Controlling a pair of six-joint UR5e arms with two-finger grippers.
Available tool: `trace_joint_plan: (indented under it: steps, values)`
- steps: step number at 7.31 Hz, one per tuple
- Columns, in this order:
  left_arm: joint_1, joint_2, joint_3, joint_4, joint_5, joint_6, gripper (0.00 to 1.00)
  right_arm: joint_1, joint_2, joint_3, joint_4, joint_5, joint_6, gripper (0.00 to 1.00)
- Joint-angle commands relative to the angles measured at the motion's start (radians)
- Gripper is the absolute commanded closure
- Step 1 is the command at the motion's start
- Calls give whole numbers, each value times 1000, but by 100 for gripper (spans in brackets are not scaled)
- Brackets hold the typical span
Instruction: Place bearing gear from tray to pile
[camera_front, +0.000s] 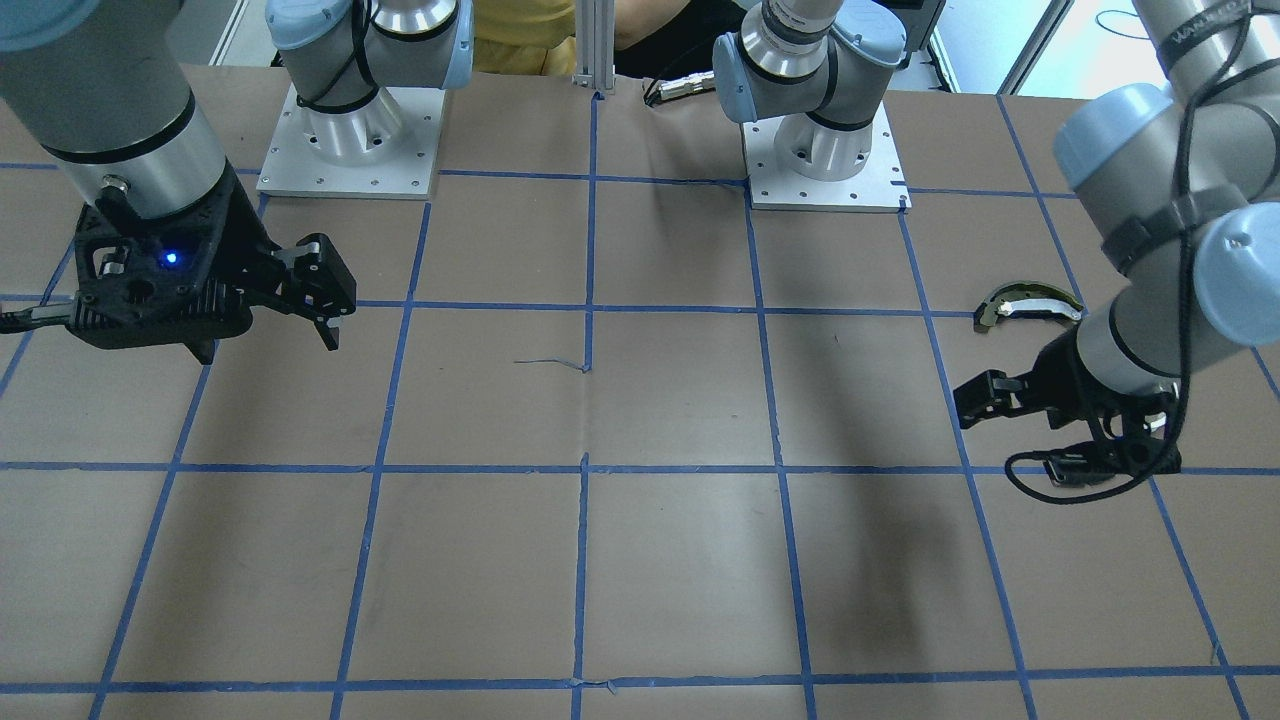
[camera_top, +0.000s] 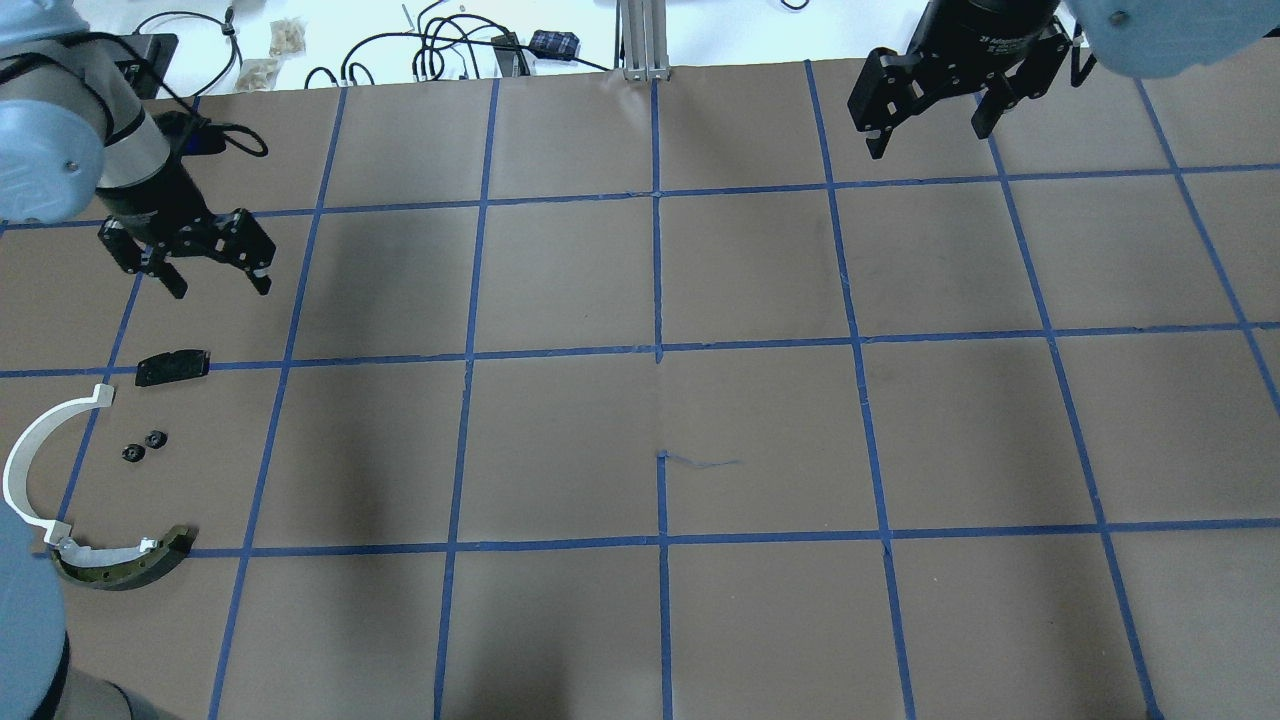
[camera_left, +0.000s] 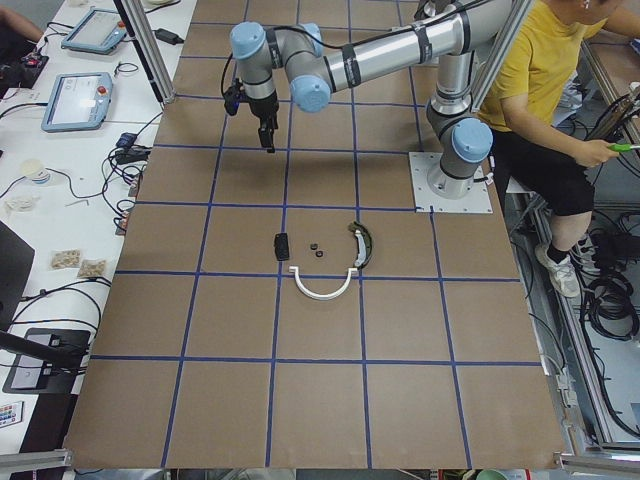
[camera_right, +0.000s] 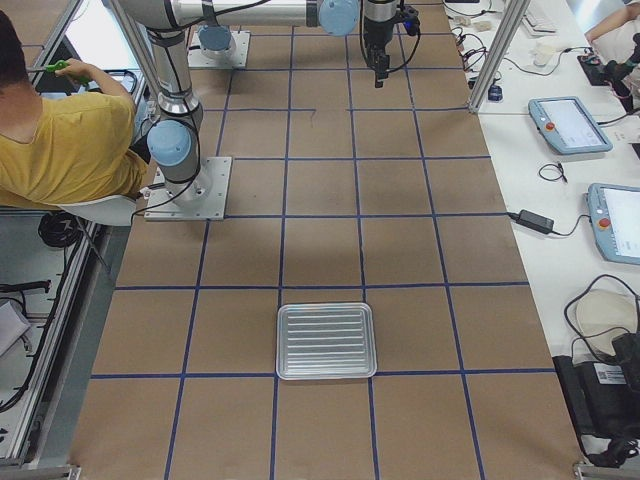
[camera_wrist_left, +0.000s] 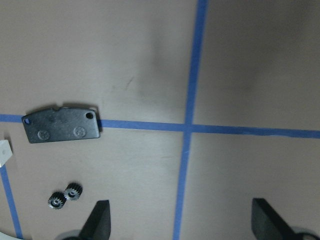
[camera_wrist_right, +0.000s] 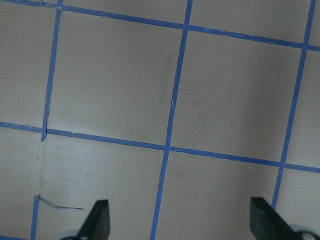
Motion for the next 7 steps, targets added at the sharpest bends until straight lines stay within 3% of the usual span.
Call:
trace_joint_plan:
  steps: [1, 3, 5, 7]
  values:
    - [-112, 127, -12, -71, -12, -45, 0, 2, -1, 0, 0, 0, 1, 0]
    - [-162, 150, -42, -71, -15, -84, 0, 5, -4, -2, 14, 63, 17, 0]
    - [-180, 172, -73, -62, -67, -127, 0, 5, -9, -2, 61, 60, 17, 0]
    - [-167, 196, -87, -73, -54, -118, 0, 3, -12, -6, 78, 49, 17, 0]
